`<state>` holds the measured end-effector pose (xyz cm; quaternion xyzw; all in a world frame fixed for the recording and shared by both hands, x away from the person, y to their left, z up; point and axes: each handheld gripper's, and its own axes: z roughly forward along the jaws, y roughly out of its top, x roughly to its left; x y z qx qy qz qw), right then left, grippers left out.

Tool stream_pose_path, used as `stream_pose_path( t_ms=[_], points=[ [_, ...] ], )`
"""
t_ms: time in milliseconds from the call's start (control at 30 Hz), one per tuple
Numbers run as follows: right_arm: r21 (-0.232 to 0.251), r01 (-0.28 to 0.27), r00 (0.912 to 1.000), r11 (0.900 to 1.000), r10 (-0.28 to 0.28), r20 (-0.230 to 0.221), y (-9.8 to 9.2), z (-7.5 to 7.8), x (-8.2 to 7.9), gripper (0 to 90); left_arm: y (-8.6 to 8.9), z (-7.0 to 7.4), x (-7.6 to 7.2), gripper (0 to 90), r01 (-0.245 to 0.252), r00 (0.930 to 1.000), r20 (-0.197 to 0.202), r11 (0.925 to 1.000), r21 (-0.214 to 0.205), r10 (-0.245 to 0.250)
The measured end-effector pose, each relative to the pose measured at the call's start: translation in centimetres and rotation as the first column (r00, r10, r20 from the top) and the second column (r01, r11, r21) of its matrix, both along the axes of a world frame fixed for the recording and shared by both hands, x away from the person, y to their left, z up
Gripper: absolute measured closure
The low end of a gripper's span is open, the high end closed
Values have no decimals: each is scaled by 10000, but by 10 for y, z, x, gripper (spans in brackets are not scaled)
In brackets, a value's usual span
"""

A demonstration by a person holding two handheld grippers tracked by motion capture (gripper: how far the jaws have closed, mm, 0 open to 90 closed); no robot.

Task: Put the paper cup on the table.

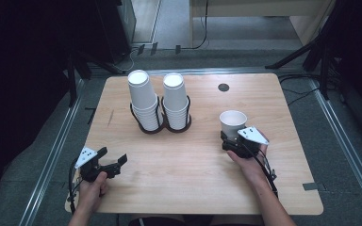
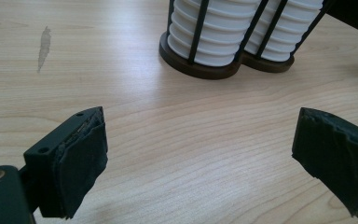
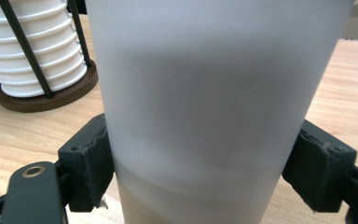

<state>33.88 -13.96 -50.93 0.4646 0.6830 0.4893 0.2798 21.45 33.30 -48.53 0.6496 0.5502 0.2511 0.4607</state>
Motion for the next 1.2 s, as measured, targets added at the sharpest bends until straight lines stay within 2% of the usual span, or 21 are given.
stream_pose_path(
  t_ms=[133, 300, 400, 500, 800, 1067, 1200],
  points=[
    [46, -85, 9998, 10000, 86, -197, -4, 1, -2, 185, 0, 0, 0, 37, -6, 10000, 0, 10000, 13, 6],
    [-438, -120, 9989, 9990, 100, -453, -8, -1, -6, 181, 1, 1, 0, 37, -5, 10000, 1, 10000, -67, 5],
    [-304, -154, 9987, 9994, 139, -498, -9, 0, -7, 176, 0, 1, 0, 37, 9, 10000, -9, 10000, -72, -9],
    [-243, -197, 9986, 9995, 184, -504, -9, 1, -6, 132, 0, 1, 0, 37, 27, 10000, -24, 10000, -78, -27],
    [237, -391, 9990, 9990, 396, -227, -17, 9, -11, 43, 0, 0, 0, 37, 13, 9999, -106, 9999, -114, -14],
    [165, -623, 9980, 9979, 621, 104, -30, 20, -24, 0, 2, 0, -1, 37, -125, 9999, -113, 9999, -14, 125],
    [113, -711, 9973, 9974, 708, 217, -43, 24, -33, 0, 3, 1, -2, 37, -228, 9997, -81, 9997, 10, 228]
  ],
)
